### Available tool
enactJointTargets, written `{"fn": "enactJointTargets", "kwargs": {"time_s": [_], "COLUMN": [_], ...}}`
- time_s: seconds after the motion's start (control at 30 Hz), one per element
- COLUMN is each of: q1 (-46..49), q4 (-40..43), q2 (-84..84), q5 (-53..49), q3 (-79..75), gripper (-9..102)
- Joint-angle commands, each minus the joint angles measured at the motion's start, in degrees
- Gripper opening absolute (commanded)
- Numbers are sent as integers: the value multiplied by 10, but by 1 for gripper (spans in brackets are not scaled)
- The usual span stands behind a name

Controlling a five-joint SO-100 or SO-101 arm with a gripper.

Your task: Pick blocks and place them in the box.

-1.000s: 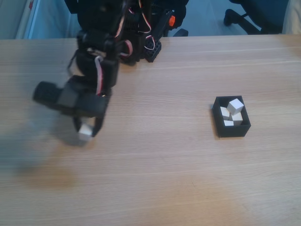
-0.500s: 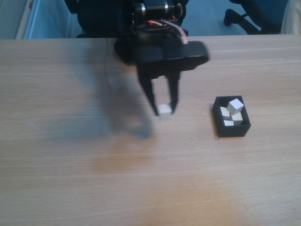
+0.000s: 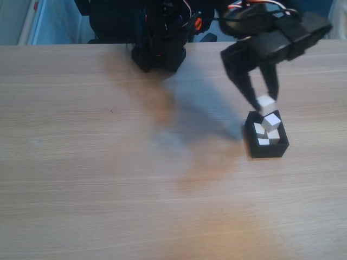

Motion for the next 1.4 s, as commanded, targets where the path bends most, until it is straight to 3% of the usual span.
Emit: {"fn": "enactJointTargets", "kwargs": {"time_s": [0.0, 0.23, 0.63, 0.77, 0.87, 0.9, 1.37], "q1": [-20, -31, -6, -5, -3, -2, 33], "q4": [2, 4, -20, -12, 4, 10, 92], "q2": [-38, -97, -90, -79, -54, -37, 434], "q5": [25, 52, 47, 43, 42, 41, -160], "q3": [-72, -107, -70, -71, -60, -47, 346], "gripper": [0, 1, 13, 12, 4, 0, 0]}}
